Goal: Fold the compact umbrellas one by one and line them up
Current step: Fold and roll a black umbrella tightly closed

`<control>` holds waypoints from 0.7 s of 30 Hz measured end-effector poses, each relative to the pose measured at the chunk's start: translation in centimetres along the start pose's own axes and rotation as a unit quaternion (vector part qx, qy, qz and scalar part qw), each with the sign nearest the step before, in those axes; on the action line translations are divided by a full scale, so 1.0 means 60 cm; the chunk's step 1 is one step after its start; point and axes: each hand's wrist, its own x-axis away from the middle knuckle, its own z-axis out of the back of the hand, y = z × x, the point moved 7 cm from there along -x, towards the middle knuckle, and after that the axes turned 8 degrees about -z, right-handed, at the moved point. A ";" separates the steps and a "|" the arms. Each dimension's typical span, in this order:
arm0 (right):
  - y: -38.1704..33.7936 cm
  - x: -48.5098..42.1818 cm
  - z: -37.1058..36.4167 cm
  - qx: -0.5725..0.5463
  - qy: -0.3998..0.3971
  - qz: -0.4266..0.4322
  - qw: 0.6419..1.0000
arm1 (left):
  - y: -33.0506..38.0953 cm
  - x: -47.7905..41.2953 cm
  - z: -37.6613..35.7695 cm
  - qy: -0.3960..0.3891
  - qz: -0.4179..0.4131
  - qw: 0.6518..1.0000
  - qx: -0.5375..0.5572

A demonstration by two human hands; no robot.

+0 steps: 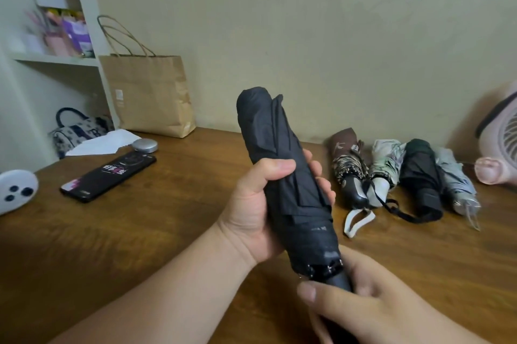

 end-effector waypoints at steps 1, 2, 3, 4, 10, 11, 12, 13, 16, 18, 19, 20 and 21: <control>0.000 0.000 0.000 0.005 0.019 0.000 1.000 | 0.001 0.001 0.002 0.015 -0.005 1.000 -0.010; 0.004 -0.001 0.003 0.020 0.043 -0.012 0.999 | 0.001 0.001 0.005 0.034 -0.007 0.999 -0.032; 0.008 -0.002 0.010 0.055 0.075 -0.023 0.995 | 0.000 0.001 0.007 0.052 -0.007 0.997 -0.063; 0.010 -0.002 0.019 0.107 0.120 -0.028 0.987 | -0.002 0.001 0.011 0.074 -0.003 0.992 -0.101; 0.002 0.000 0.069 0.311 0.307 0.035 0.899 | 0.006 -0.004 0.041 0.201 -0.049 0.958 -0.197; 0.003 -0.001 0.068 0.275 0.277 0.039 0.920 | 0.005 -0.005 0.036 0.184 -0.053 0.963 -0.188; 0.007 -0.004 0.062 0.206 0.217 0.029 0.954 | 0.001 -0.007 0.031 0.156 -0.046 0.973 -0.163; 0.011 -0.005 0.046 0.121 0.125 0.004 0.985 | -0.001 -0.008 0.024 0.135 -0.033 0.982 -0.124; 0.013 0.003 -0.001 -0.152 -0.127 -0.071 0.978 | 0.006 -0.007 0.022 0.136 -0.036 0.990 -0.023; 0.011 0.003 -0.006 -0.227 -0.166 -0.080 0.956 | 0.013 -0.002 0.026 0.188 -0.034 0.981 -0.016; 0.014 -0.003 0.001 -0.210 -0.137 -0.076 0.965 | 0.013 0.001 0.032 0.222 -0.023 0.974 -0.033; 0.017 -0.007 0.013 -0.156 -0.077 -0.065 0.983 | 0.013 0.004 0.040 0.254 -0.010 0.965 -0.058; 0.018 -0.008 0.026 -0.072 -0.006 -0.054 0.996 | 0.014 0.006 0.049 0.281 0.001 0.956 -0.086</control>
